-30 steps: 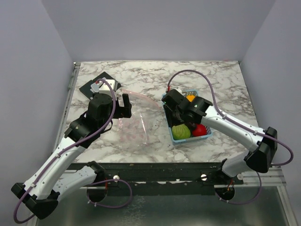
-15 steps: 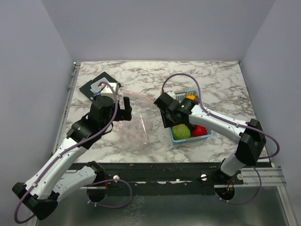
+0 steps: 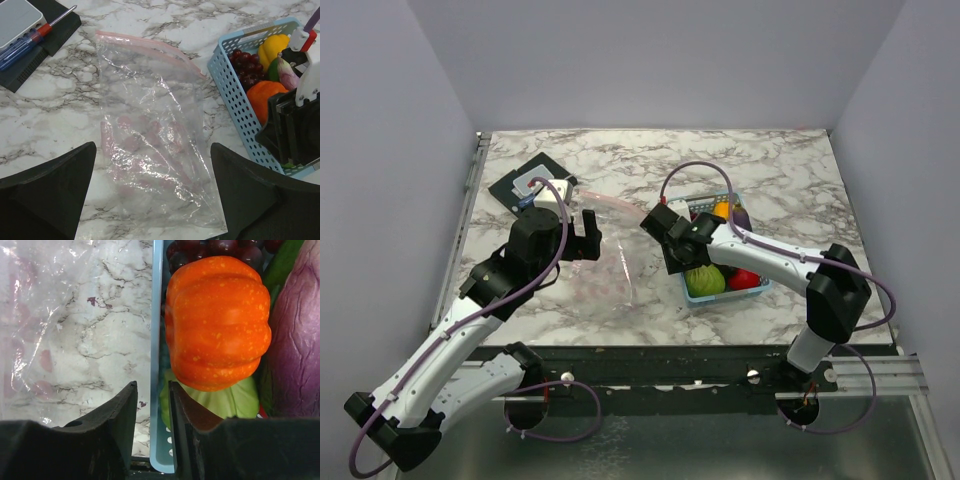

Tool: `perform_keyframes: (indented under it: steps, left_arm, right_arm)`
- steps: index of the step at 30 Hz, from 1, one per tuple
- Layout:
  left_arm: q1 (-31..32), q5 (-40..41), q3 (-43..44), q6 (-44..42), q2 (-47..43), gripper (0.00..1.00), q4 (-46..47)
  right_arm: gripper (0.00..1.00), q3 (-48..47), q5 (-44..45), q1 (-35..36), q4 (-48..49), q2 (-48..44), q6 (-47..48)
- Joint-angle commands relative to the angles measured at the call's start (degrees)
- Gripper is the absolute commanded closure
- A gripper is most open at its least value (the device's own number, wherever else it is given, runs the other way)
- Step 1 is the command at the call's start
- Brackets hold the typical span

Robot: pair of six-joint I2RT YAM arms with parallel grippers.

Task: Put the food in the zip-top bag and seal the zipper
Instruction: Move the bin to the center of the board.

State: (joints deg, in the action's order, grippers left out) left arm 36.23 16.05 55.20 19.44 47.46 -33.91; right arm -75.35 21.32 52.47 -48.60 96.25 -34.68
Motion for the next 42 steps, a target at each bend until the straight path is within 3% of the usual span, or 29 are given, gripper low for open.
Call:
perform_keyframes:
  steps: [1,7,18,21,35,42]
  left_arm:
    - [0.1,-1.8,0.1,-0.9,-0.4,0.01,0.5]
    - [0.2,-2.2,1.0,-1.2,-0.3,0.01,0.1]
    - [0.2,-2.1,1.2,-0.2,-1.2,0.01,-0.6]
    - [0.2,-1.9,1.2,0.0,-0.8,0.01,-0.6]
    - [0.2,-1.7,0.6,0.1,0.3,0.01,-0.5]
    - [0.2,-1.4,0.4,0.1,1.2,0.01,-0.6]
  right_arm:
    - [0.64,1.0,3.7,0.2,2.4,2.0,-1.9]
    - [0.71,2.0,4.3,0.1,3.9,3.3,-3.0]
    - [0.99,2.8,6.9,-3.9,5.0,2.4,-1.8]
    - [0.99,3.1,7.3,-5.2,5.8,1.7,-0.8]
    - [0.99,3.1,6.7,-11.3,8.7,0.4,8.5]
    - [0.66,-2.1,4.9,-11.3,6.1,-0.7,8.7]
